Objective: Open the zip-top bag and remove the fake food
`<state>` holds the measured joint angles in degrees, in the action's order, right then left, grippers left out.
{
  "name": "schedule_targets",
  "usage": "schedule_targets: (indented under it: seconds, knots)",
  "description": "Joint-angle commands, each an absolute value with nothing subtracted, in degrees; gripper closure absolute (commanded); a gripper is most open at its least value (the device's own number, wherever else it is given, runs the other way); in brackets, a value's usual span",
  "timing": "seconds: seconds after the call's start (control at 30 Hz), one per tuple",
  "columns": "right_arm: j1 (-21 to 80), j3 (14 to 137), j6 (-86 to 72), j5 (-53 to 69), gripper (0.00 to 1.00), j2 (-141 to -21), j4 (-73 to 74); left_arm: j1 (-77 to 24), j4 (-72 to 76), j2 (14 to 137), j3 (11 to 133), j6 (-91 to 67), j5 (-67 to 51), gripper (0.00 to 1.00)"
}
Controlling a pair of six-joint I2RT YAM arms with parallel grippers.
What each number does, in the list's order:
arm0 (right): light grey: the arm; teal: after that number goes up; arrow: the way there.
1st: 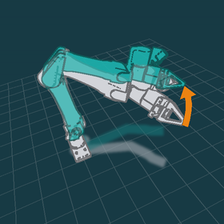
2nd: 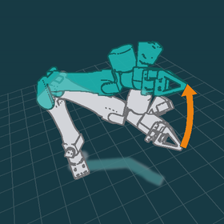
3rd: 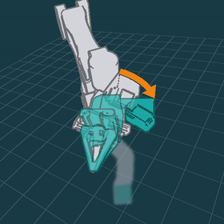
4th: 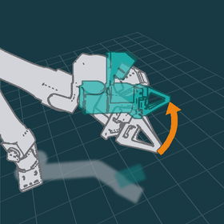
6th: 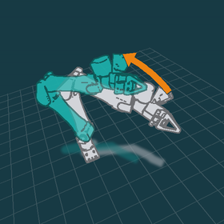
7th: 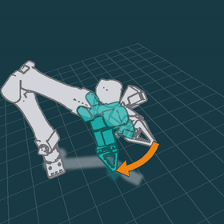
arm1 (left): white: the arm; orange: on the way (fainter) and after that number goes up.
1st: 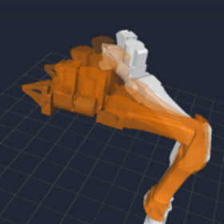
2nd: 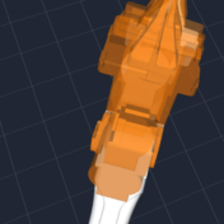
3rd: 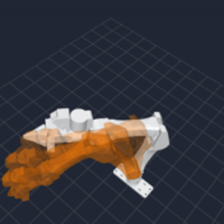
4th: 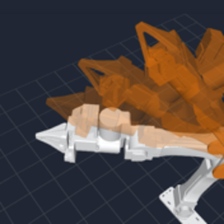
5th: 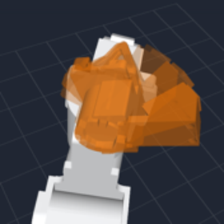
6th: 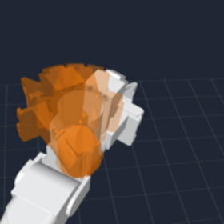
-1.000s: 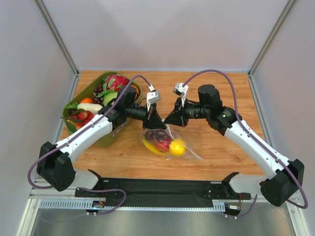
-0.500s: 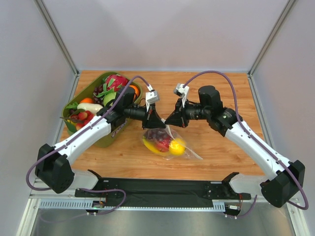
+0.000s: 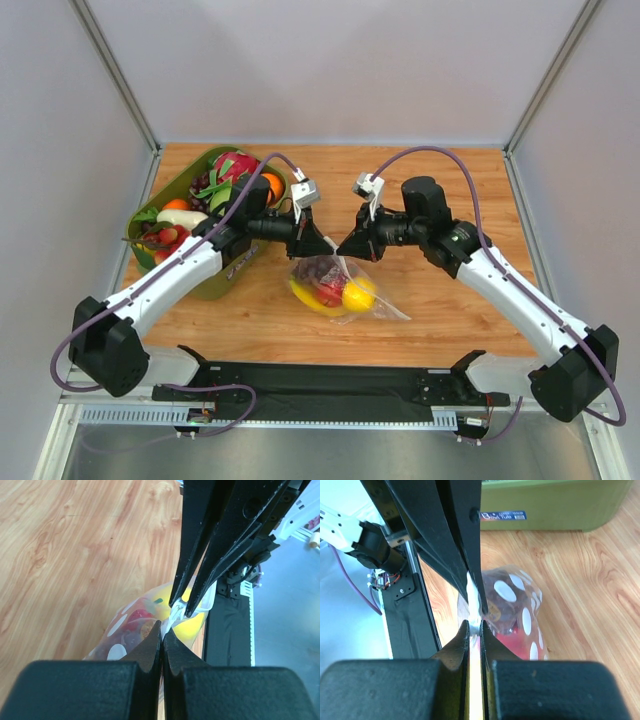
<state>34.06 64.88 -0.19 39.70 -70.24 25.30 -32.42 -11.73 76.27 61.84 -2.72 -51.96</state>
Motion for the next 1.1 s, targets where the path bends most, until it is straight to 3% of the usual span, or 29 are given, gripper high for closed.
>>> schedule_targets:
  seconds: [0.0, 0.73, 1.07]
  knots:
    - [34.19, 64.6, -0.26, 41.22, 1.0, -69.78, 29.09, -30.15, -10.46, 74.18, 63.28, -1.67, -44.57, 1.0]
    - [34.28, 64.86, 1.84, 41.31, 1.0, -69.79, 31.11, -26.19, -13.45, 74.27, 63.37, -5.01, -26.11, 1.0]
    - [34.28, 64.78, 2.55, 37.71, 1.0, -68.03, 34.71, -21.63, -12.48, 73.3, 62.49, -8.43, -22.94, 1.0]
